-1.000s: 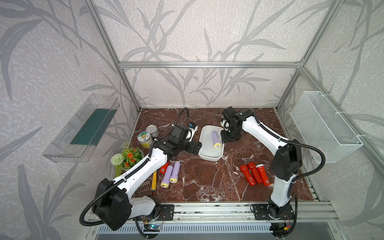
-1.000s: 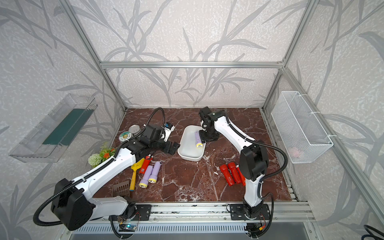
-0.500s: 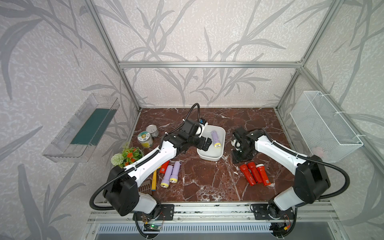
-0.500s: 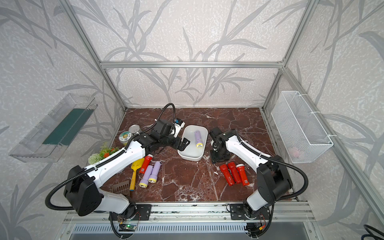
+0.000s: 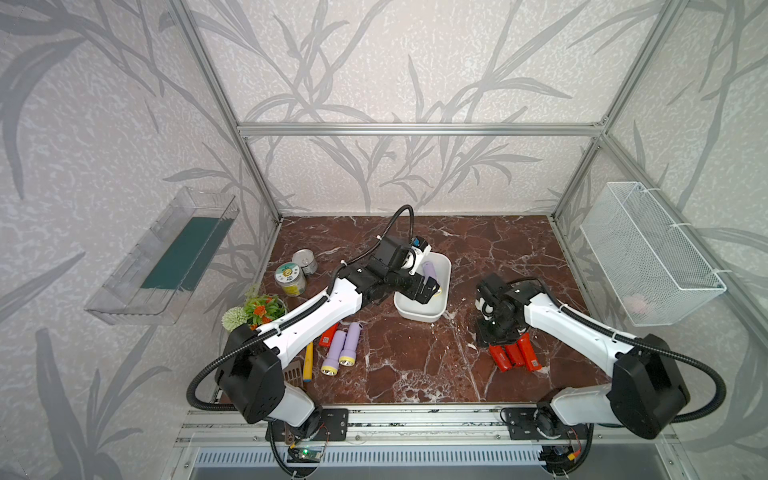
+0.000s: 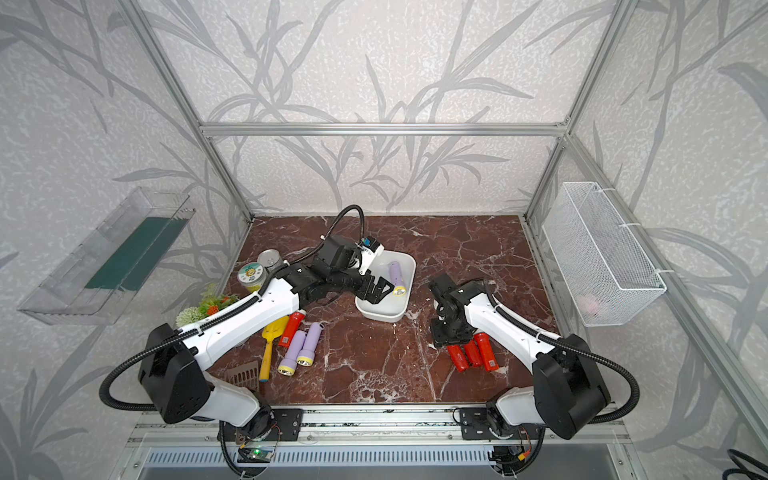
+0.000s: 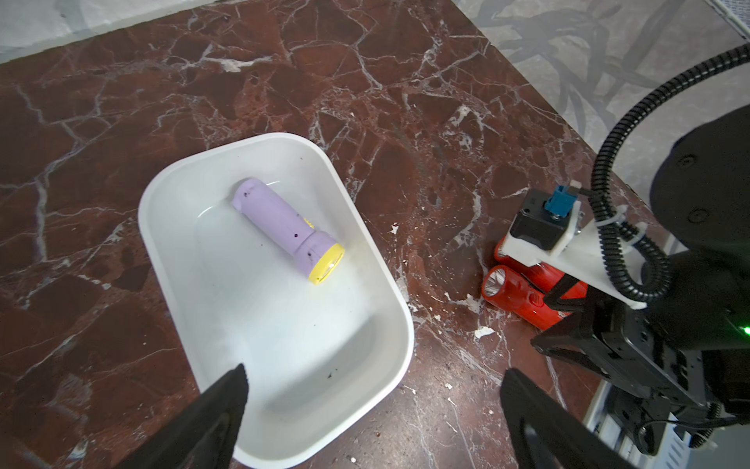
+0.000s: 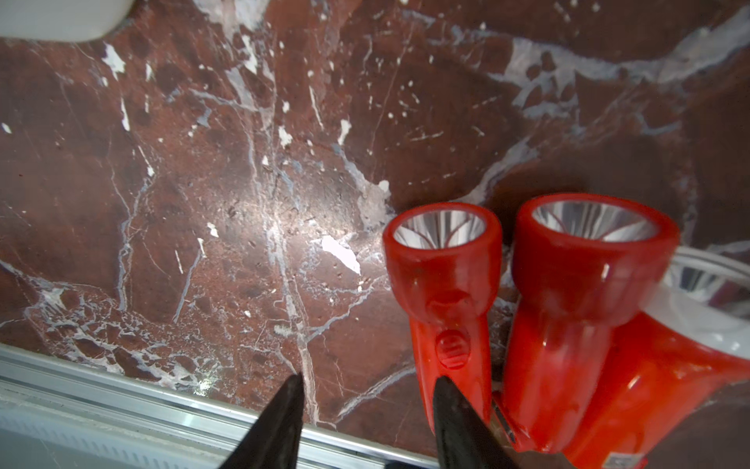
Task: Put the flashlights into the storage boxes
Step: Pick up the flashlight from the center of the board.
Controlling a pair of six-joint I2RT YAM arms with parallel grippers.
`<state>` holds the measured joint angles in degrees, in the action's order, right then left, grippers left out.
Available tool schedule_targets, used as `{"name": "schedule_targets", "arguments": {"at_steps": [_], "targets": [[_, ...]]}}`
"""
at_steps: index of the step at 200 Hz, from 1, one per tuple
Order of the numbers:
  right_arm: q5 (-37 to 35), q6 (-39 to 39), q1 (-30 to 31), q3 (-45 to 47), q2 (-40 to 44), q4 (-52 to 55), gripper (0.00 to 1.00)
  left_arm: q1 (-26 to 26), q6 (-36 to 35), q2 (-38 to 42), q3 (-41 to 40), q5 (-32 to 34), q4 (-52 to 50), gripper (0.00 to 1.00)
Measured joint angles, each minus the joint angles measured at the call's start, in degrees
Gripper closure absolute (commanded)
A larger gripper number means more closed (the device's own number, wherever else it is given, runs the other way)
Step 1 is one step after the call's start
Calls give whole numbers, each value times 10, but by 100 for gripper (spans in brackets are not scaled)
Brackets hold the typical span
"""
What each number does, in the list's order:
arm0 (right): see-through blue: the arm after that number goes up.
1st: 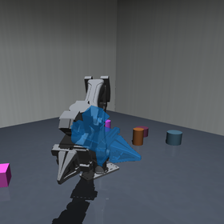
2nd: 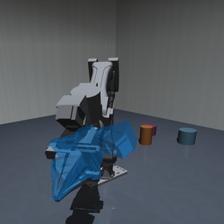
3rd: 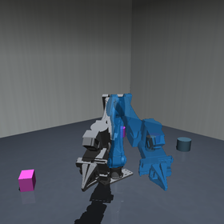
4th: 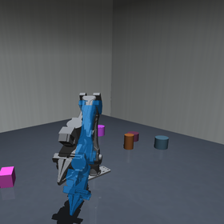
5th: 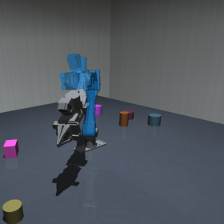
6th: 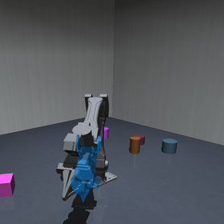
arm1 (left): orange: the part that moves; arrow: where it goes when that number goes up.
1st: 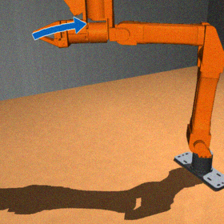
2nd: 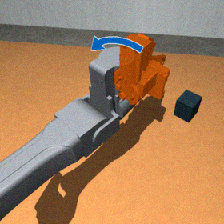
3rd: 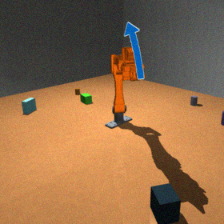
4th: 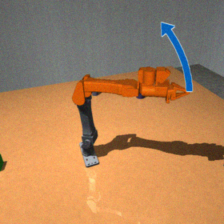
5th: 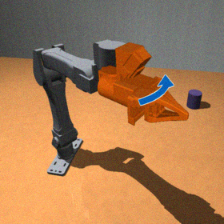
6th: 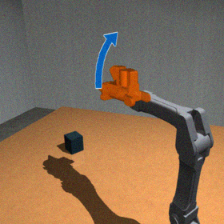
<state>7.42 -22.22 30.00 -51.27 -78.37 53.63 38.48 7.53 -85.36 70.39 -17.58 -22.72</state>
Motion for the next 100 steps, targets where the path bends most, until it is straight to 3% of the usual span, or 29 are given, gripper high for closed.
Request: {"name": "schedule_targets", "arguments": {"at_steps": [100], "targets": [[-18, -27, 0, 24, 16, 1, 46, 6, 2, 41, -4, -48, -38, 1]]}}
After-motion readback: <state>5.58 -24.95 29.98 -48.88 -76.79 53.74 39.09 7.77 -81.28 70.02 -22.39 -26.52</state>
